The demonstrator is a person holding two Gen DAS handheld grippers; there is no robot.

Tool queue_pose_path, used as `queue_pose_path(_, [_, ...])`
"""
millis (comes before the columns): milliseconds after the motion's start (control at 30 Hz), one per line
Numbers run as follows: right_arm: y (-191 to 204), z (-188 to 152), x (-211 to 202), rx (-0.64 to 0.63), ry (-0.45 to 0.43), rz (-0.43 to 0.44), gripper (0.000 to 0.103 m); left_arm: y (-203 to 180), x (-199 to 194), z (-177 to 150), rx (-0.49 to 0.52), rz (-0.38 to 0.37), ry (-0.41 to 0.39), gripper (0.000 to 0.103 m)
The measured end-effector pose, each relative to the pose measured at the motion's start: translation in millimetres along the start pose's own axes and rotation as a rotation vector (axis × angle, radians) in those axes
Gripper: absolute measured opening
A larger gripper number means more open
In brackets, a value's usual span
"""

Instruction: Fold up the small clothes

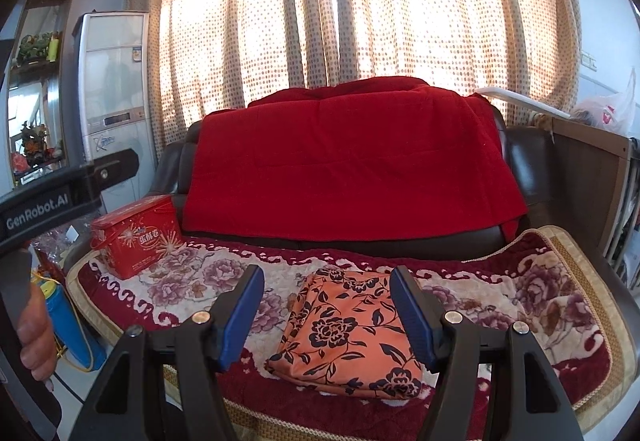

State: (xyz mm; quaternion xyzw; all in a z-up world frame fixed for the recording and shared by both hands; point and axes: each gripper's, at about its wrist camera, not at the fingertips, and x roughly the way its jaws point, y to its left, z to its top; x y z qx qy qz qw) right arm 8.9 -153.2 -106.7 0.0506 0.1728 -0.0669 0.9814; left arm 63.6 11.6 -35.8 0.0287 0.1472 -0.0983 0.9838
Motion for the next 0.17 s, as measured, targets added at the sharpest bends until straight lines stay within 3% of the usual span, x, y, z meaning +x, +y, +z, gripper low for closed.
queue_pose_path(167, [-13.6,0.6,42.9,0.015,0.033,0.009,0.069,4.2,52.2,-10.7,-0.043,-0.1,0.07,0.103])
